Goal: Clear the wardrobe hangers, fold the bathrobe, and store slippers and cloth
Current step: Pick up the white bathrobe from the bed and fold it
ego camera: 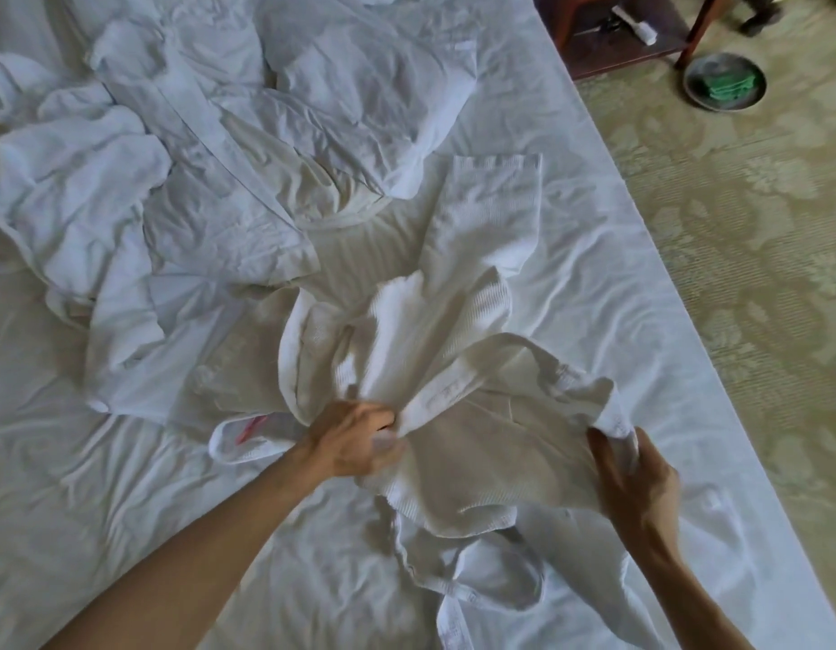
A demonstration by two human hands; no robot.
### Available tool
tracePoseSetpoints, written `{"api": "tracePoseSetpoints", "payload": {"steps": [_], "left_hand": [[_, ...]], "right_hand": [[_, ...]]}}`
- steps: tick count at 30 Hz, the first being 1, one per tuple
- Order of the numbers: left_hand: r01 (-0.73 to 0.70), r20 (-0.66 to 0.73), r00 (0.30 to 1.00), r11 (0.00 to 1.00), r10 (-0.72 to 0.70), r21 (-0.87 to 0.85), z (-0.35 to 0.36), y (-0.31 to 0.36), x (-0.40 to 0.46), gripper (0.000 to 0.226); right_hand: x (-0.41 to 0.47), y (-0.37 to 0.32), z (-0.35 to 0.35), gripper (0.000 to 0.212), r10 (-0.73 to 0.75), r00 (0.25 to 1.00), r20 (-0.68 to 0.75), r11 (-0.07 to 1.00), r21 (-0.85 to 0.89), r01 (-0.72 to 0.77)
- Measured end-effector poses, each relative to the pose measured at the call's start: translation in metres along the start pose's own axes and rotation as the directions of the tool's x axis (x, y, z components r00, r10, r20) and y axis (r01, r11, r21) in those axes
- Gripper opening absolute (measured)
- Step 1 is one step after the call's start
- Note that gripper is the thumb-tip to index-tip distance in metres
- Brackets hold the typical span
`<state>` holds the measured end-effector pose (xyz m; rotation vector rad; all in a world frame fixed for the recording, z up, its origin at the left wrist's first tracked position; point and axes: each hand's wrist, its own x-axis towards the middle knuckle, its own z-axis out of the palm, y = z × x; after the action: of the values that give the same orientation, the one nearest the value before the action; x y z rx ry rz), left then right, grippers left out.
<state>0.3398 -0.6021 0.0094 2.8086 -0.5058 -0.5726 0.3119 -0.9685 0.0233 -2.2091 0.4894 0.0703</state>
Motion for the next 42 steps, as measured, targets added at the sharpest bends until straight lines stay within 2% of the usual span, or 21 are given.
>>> {"api": "tracePoseSetpoints", "payload": {"steps": [2,4,6,7,9,11,12,14,16,17,18,19,23,27,30,32,35,37,39,40,42], "left_hand": [[0.061,-0.203,0.976,0.992,-0.083,-0.114,-0.019,0.012,0.022,0.037],[0.039,-0.423,0.900,0.987,-0.102,-0.154,-0.041,0.030,0.061,0.031],[-0.014,-0.519,0.853,0.992,-0.053,-0.123,-0.060,0.049,0.110,0.021],[-0.058,-0.512,0.859,0.994,0.000,-0.096,-0.067,0.058,0.137,0.017],[-0.163,-0.365,0.920,0.987,0.145,-0.018,-0.080,0.074,0.189,0.042],[-0.262,-0.088,0.958,0.956,0.275,0.130,-0.090,0.092,0.223,0.063],[-0.309,0.043,0.951,0.921,0.308,0.236,-0.092,0.096,0.235,0.063],[-0.362,0.253,0.927,0.836,0.276,0.413,-0.089,0.096,0.245,0.059],[-0.371,0.328,0.916,0.793,0.229,0.483,-0.090,0.085,0.241,0.046],[-0.359,0.329,0.919,0.799,0.215,0.482,-0.098,0.078,0.235,0.032],[-0.340,0.312,0.927,0.814,0.206,0.472,-0.107,0.069,0.227,0.017],[-0.303,0.282,0.941,0.837,0.186,0.457,-0.121,0.063,0.217,0.013],[-0.088,0.096,0.993,0.948,0.061,0.307,-0.183,0.048,0.164,0.033],[0.042,-0.046,0.998,0.963,-0.031,0.268,-0.272,0.038,0.088,0.041],[0.160,-0.185,0.975,0.962,-0.120,0.221,-0.348,0.027,0.023,0.046],[0.177,-0.263,0.957,0.965,-0.122,0.195,-0.398,0.031,-0.023,0.042],[0.186,-0.256,0.959,0.954,-0.124,0.235,-0.459,0.050,-0.088,0.043],[0.231,-0.248,0.955,0.934,-0.164,0.272,-0.495,0.064,-0.125,0.049],[0.287,-0.302,0.933,0.913,-0.197,0.291,-0.527,0.081,-0.161,0.049],[0.322,-0.355,0.911,0.902,-0.212,0.287,-0.541,0.093,-0.178,0.048],[0.402,-0.485,0.845,0.866,-0.226,0.296,-0.568,0.112,-0.208,0.046]], "right_hand": [[-0.001,-0.002,0.002,0.034,-0.016,1.000,-0.022,1.000,-0.004,0.016],[0.000,-0.002,0.004,0.034,-0.037,0.999,-0.035,0.999,-0.004,0.037],[0.000,0.001,0.006,0.034,-0.071,0.997,-0.033,0.997,0.000,0.071],[0.000,0.003,0.006,0.035,-0.104,0.994,-0.032,0.995,0.000,0.104],[0.000,0.006,0.006,0.036,-0.175,0.984,-0.028,0.984,-0.028,0.174],[0.000,0.007,0.004,0.033,-0.199,0.980,-0.014,0.979,-0.039,0.198],[0.001,0.007,0.003,0.032,-0.194,0.981,-0.008,0.980,-0.034,0.194],[0.006,0.006,-0.001,0.030,-0.187,0.982,-0.017,0.982,-0.027,0.187],[0.013,-0.002,-0.008,0.025,-0.179,0.982,-0.053,0.984,-0.030,0.177],[0.017,-0.009,-0.012,0.021,-0.177,0.981,-0.074,0.984,-0.033,0.175],[0.022,-0.018,-0.017,0.018,-0.187,0.978,-0.088,0.982,-0.036,0.184],[0.027,-0.028,-0.022,0.016,-0.201,0.975,-0.092,0.979,-0.042,0.198],[0.043,-0.078,-0.046,0.015,-0.313,0.948,-0.063,0.949,-0.067,0.309],[0.054,-0.154,-0.086,0.021,-0.437,0.897,-0.065,0.897,-0.107,0.429],[0.056,-0.221,-0.126,0.021,-0.520,0.850,-0.085,0.846,-0.192,0.498],[0.050,-0.268,-0.155,0.016,-0.579,0.812,-0.077,0.802,-0.234,0.550],[0.030,-0.334,-0.199,0.018,-0.667,0.743,-0.059,0.714,-0.335,0.615],[0.024,-0.369,-0.227,0.025,-0.712,0.702,-0.018,0.643,-0.418,0.642],[0.018,-0.396,-0.256,0.038,-0.772,0.636,0.017,0.554,-0.472,0.685],[0.014,-0.410,-0.271,0.044,-0.780,0.626,0.018,0.533,-0.504,0.679],[-0.014,-0.442,-0.303,0.038,-0.752,0.659,-0.002,0.545,-0.565,0.619]]}}
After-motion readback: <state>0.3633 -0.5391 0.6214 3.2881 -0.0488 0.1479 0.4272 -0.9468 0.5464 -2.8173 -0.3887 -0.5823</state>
